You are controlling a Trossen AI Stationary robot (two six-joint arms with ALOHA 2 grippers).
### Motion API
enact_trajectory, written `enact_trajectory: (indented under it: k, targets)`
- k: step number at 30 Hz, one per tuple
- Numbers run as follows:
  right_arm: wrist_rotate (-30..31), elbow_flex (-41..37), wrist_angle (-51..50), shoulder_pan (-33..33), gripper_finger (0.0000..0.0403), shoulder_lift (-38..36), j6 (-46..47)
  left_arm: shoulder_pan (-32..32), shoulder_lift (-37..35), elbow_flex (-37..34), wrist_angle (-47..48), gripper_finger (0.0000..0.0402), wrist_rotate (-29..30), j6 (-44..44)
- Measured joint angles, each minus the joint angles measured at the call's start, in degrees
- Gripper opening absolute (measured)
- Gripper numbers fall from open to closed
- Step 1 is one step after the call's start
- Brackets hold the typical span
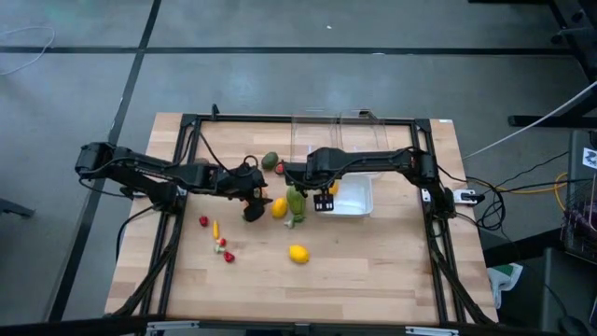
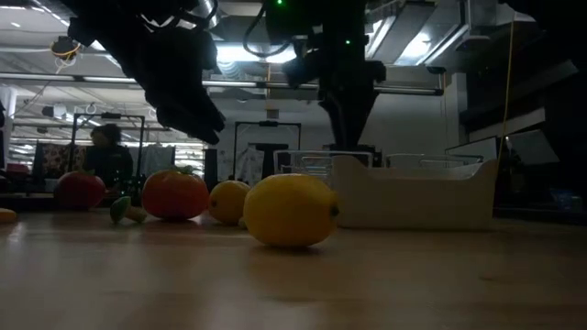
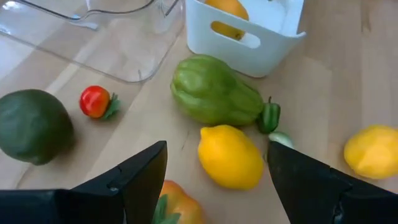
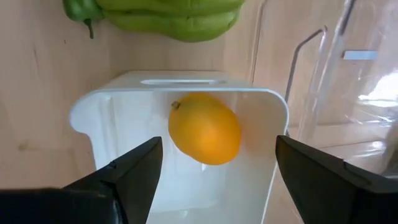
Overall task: Sort produce into baskets
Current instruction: Put the bottom lemon into the white bin
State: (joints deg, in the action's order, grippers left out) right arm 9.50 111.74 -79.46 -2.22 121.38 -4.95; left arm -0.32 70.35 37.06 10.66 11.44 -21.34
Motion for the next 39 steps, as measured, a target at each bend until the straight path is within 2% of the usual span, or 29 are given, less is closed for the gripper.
enact_trajectory:
  k: [5,13,15,20,27,39]
  targets:
    - [0.00,0.87,0.00,0.00,0.0310,-0.04,0.06,1.95,-0.35,0.00,1.34,0.0273,0.11,-0.54]
    - [-0.09,0.90,0.66,0.00,0.0310,-0.04,1.27,3.06,-0.35,0.00,0.74,0.0273,0.13,5.34]
    - [-1.84,0.90,2.32,0.00,0.0310,-0.11,1.77,3.04,-0.35,0.00,0.76,0.0273,0.11,6.22]
    - [-10.92,0.90,6.96,0.00,0.0310,-2.30,0.24,3.06,-0.35,0.00,0.82,0.0273,0.12,6.48]
    - [-11.02,0.92,9.68,0.53,0.0310,-7.13,1.63,3.06,-0.35,0.00,0.73,0.0273,0.11,6.34]
    - [-13.20,0.87,9.81,10.27,0.0310,-7.69,12.73,3.06,-0.37,0.00,0.74,0.0273,0.11,6.29]
